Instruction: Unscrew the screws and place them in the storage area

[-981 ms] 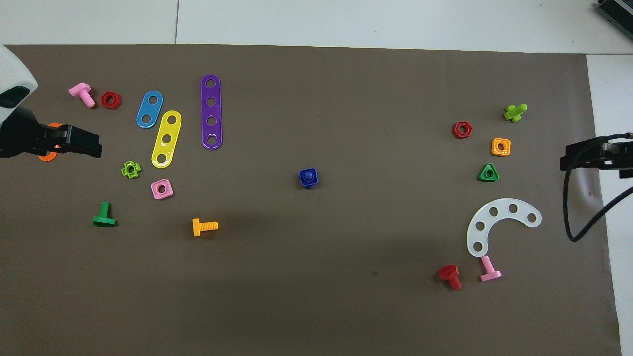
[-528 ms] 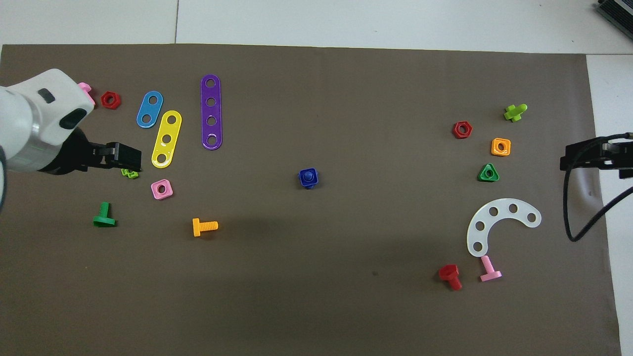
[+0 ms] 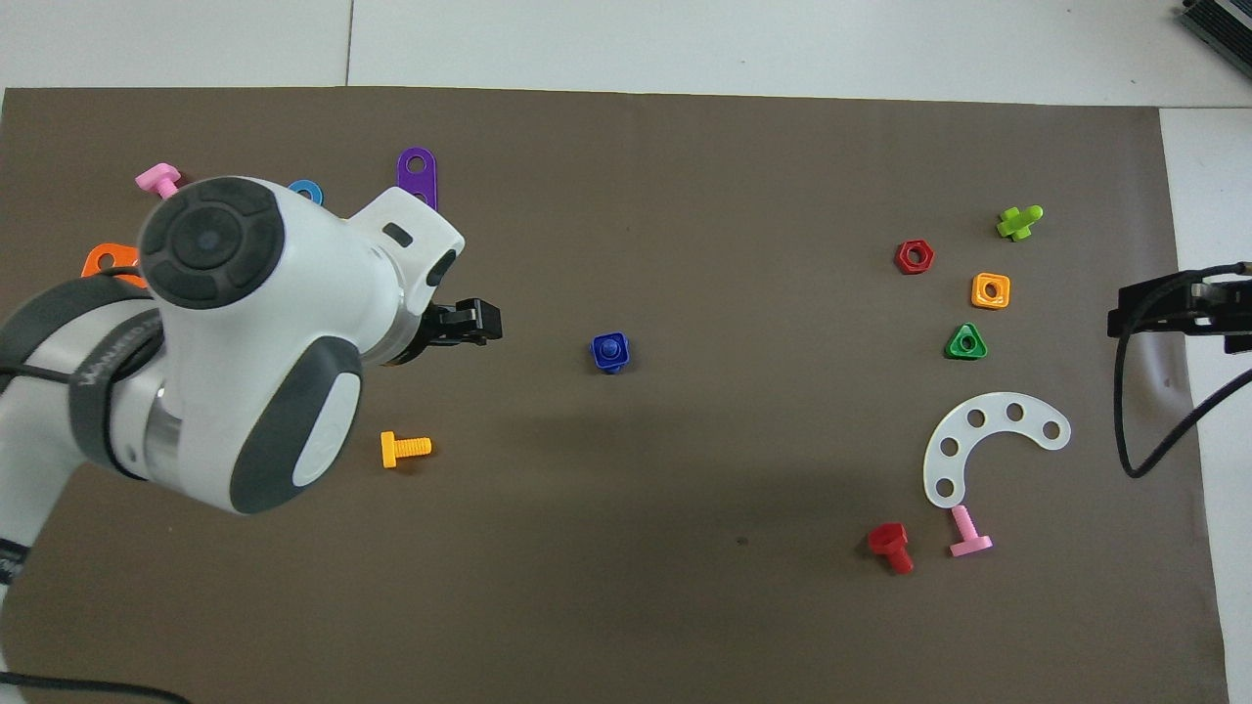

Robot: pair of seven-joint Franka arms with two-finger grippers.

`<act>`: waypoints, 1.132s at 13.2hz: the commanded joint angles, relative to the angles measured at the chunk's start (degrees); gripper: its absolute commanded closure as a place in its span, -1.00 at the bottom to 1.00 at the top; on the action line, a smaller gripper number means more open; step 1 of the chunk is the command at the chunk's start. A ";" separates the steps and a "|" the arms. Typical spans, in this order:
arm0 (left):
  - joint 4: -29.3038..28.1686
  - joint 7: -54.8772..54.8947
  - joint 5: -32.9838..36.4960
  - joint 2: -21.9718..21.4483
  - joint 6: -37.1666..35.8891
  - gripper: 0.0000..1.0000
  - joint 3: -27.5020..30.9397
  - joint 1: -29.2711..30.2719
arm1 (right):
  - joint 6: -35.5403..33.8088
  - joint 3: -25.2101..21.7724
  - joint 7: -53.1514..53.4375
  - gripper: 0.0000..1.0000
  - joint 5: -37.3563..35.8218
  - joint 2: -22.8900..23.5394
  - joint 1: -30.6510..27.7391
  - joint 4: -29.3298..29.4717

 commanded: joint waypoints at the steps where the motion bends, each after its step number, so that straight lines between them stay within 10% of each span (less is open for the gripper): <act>1: 1.55 -4.00 -0.90 3.56 2.63 -1.00 1.15 -3.48 | -0.39 -0.02 -0.79 -1.00 0.30 -1.06 -0.10 -1.07; 7: 11.47 -15.86 1.11 17.89 6.06 -1.00 1.33 -9.29 | -0.39 -0.02 -0.79 -1.00 0.30 -1.14 -0.10 -0.99; 15: 11.41 -16.59 3.75 22.48 13.61 -0.93 1.24 -10.53 | -0.39 -0.02 -0.79 -1.00 0.21 -1.06 -0.10 -0.99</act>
